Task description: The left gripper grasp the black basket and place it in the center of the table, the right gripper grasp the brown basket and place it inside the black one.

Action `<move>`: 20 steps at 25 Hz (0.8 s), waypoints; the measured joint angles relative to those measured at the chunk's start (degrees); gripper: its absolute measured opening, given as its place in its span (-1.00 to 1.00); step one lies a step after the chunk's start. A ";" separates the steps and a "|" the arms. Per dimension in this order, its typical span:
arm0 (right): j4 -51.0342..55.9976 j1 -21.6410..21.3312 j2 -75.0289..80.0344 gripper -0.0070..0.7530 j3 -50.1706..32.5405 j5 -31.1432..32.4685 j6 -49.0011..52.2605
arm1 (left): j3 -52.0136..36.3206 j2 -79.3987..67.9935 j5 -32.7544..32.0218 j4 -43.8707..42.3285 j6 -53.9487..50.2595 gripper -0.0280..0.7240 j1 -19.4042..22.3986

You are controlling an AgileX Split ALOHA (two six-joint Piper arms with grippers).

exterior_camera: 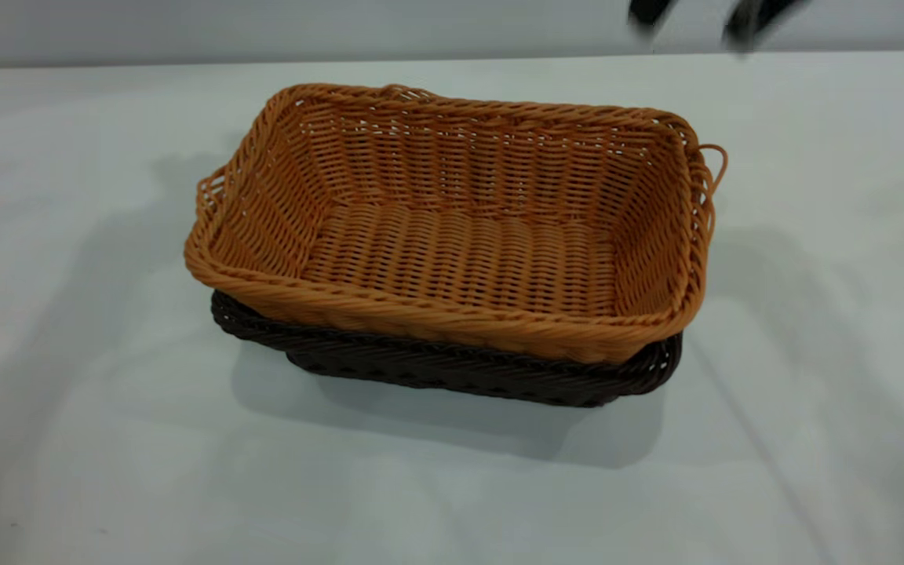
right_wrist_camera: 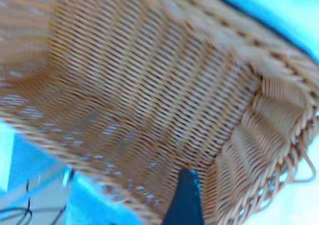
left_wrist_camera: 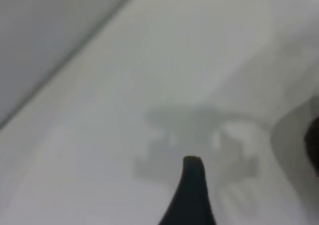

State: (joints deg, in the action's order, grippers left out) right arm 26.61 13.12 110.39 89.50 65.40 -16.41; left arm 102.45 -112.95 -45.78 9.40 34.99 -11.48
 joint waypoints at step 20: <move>2.75 0.00 -53.48 0.50 -12.27 6.65 -0.61 | -2.82 38.40 -21.03 -5.21 -27.43 0.62 0.51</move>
State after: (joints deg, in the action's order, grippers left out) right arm 29.37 13.12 56.90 77.22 72.04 -17.02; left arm 99.64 -74.54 -66.82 4.19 7.56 -10.97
